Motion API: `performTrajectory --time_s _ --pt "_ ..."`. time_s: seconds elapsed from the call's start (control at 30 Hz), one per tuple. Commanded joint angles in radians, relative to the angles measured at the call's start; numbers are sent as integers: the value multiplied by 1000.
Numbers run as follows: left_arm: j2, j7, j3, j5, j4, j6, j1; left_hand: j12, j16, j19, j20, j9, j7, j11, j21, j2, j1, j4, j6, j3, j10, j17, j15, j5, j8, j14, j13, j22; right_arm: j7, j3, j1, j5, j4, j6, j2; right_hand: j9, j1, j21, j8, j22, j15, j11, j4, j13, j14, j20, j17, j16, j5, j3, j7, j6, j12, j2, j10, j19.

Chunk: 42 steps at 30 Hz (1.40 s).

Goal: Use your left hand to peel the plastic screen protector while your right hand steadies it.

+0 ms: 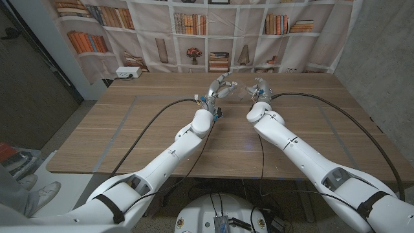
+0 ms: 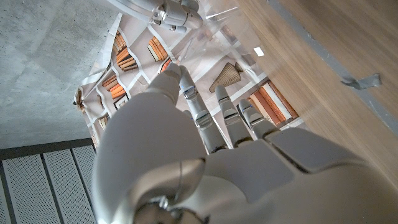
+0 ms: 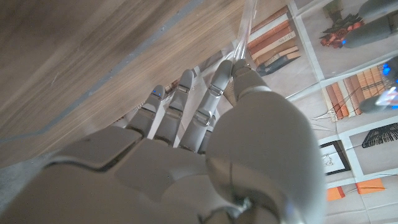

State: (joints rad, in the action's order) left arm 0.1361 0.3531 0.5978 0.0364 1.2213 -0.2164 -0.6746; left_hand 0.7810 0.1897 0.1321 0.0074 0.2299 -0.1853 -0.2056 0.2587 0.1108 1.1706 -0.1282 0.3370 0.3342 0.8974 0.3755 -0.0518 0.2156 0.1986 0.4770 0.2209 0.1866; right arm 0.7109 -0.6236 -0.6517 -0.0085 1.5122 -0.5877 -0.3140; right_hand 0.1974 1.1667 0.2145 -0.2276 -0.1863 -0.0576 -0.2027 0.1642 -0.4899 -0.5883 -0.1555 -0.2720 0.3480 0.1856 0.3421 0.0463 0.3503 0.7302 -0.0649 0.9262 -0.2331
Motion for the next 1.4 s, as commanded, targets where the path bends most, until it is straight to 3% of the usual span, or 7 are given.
performTrajectory --time_s 0.03,0.57,0.9,1.07,1.4 --pt "1 4 -2 2 4 1 1 9 6 9 1 5 1 -4 -3 4 -2 0 -10 11 -1 1 -171 5 -1 10 7 -1 15 17 -23 9 42 13 -18 6 12 -2 -2 -1 -165 -3 -3 -4 -10 -1 -3 5 8 7 0 7 5 0 16 1" --pt "7 9 -12 -1 -13 -14 7 13 6 13 -2 5 -1 -4 -8 2 -2 -1 -25 13 -3 -3 -171 5 -2 13 6 -1 -11 51 -71 55 127 34 -45 7 -11 -3 12 0 -152 -6 -13 -9 21 -2 13 -31 12 12 3 -19 -4 8 3 -3" --pt "10 -2 -15 -5 -28 -15 15 15 6 14 -2 4 -1 -3 -10 3 -3 -1 -32 15 -3 -4 -171 5 -2 15 6 -1 -21 50 -71 68 126 25 -47 9 -56 -10 28 0 -136 -7 -23 -1 87 -16 38 -98 34 29 1 -73 -59 12 -101 17" --pt "7 -3 -16 -6 -38 -20 19 15 6 14 -2 4 -1 -3 -11 2 -3 -1 -33 15 -3 -5 -171 5 -1 15 6 -1 -34 47 -67 75 121 28 -51 10 -98 -14 25 0 -115 29 -28 52 133 -31 48 -134 52 41 1 -89 -141 20 -217 32" --pt "4 -4 -20 -9 -47 -20 20 15 7 15 -1 4 -2 -3 -13 3 -4 -1 -37 16 -4 -6 -171 5 0 18 4 -1 -53 39 -64 83 114 38 -59 9 -150 -17 24 0 -82 55 -41 85 170 -51 51 -147 70 40 -8 -103 -183 26 -256 49"
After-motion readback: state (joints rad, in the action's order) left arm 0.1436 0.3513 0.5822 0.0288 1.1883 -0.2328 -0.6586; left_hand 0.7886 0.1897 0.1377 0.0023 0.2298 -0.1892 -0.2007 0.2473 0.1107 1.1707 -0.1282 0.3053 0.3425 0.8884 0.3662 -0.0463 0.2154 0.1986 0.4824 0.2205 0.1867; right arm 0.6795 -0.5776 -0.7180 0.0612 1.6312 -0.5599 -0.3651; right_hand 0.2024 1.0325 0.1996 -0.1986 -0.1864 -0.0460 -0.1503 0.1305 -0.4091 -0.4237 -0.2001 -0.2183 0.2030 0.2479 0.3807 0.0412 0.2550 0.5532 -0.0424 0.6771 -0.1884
